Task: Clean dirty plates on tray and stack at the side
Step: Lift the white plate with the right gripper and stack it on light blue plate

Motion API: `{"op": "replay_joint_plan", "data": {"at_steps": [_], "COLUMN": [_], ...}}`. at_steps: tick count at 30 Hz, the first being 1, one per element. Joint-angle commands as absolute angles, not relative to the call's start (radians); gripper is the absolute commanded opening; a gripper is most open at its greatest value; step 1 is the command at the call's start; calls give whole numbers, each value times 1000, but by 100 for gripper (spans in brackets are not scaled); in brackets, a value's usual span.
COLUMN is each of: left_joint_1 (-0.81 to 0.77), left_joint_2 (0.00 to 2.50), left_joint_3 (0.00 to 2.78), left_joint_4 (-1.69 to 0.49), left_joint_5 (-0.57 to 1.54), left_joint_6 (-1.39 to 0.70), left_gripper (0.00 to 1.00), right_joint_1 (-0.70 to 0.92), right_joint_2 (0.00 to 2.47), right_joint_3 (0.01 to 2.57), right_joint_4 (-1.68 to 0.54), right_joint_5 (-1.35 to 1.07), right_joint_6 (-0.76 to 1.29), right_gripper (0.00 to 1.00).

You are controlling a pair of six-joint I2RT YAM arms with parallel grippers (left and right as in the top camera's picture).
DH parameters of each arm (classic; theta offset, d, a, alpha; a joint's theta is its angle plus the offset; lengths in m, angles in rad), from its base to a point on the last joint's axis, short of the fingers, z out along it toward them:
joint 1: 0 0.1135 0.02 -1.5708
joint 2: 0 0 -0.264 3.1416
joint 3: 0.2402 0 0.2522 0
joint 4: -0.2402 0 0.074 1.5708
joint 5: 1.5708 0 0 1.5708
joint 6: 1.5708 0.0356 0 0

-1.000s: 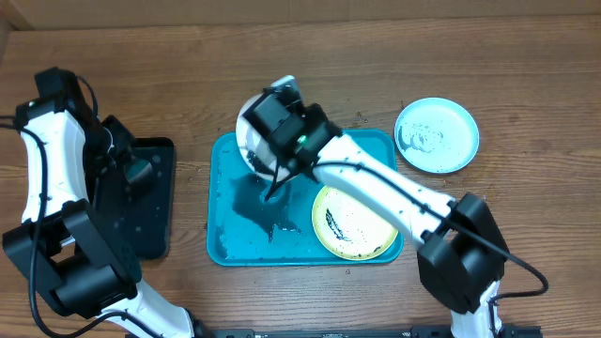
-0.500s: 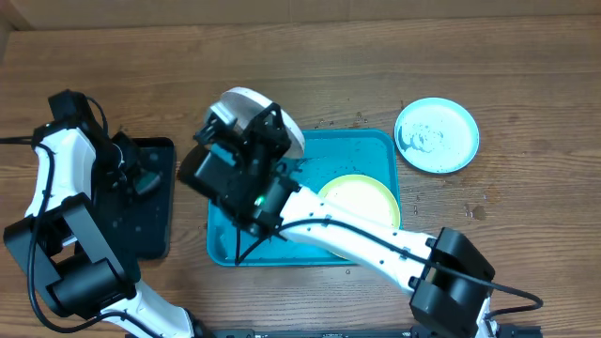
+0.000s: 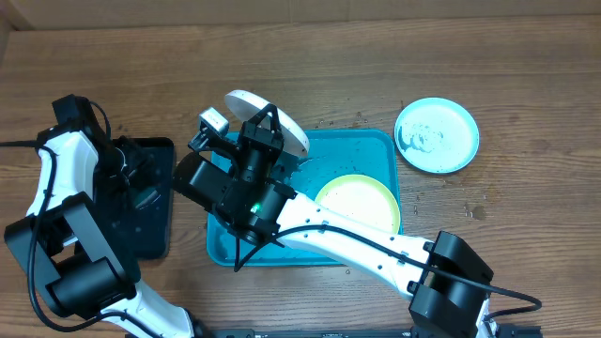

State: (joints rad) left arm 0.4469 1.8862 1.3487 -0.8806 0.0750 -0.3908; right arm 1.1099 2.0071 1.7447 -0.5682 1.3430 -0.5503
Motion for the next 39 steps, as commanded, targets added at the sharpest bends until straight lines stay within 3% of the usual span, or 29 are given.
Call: {"op": "replay_joint_plan", "data": {"at_steps": [1, 9, 11, 14, 20, 26, 30, 33, 39], "left_joint_1": [453, 453, 453, 453, 453, 453, 453, 452, 452], "left_joint_2": [1875, 1875, 1876, 1876, 1876, 1876, 1876, 1876, 1876], "left_joint_3": [1369, 1429, 1429, 1429, 1429, 1429, 1429, 1429, 1429], "left_joint_4": [-893, -953, -955, -956, -957, -957, -957, -956, -955], "left_joint_5": [72, 87, 86, 86, 86, 86, 86, 86, 86], "left_joint_6": [-393, -393, -393, -393, -393, -393, -393, -393, -393], "left_gripper": [66, 68, 76, 99, 100, 100, 100, 100, 100], "right_joint_1": [1109, 1044, 1034, 1031, 959, 918, 891, 821, 534], "right_joint_2": [1969, 1935, 1913, 1882, 1866, 1843, 1843, 1838, 1797], "right_joint_3": [1774, 1774, 1774, 1774, 1774, 1776, 1776, 1776, 1776], "right_joint_4": [-562, -562, -564, -622, -852, -1035, -1079, -1080, -1075], "right_joint_5": [1373, 1443, 1431, 1306, 698, 888, 682, 587, 305], "right_joint_6": [-511, -271, -225, -152, 27, 61, 75, 250, 368], "right_gripper": [4, 3, 4, 4, 4, 4, 4, 4, 4]}}
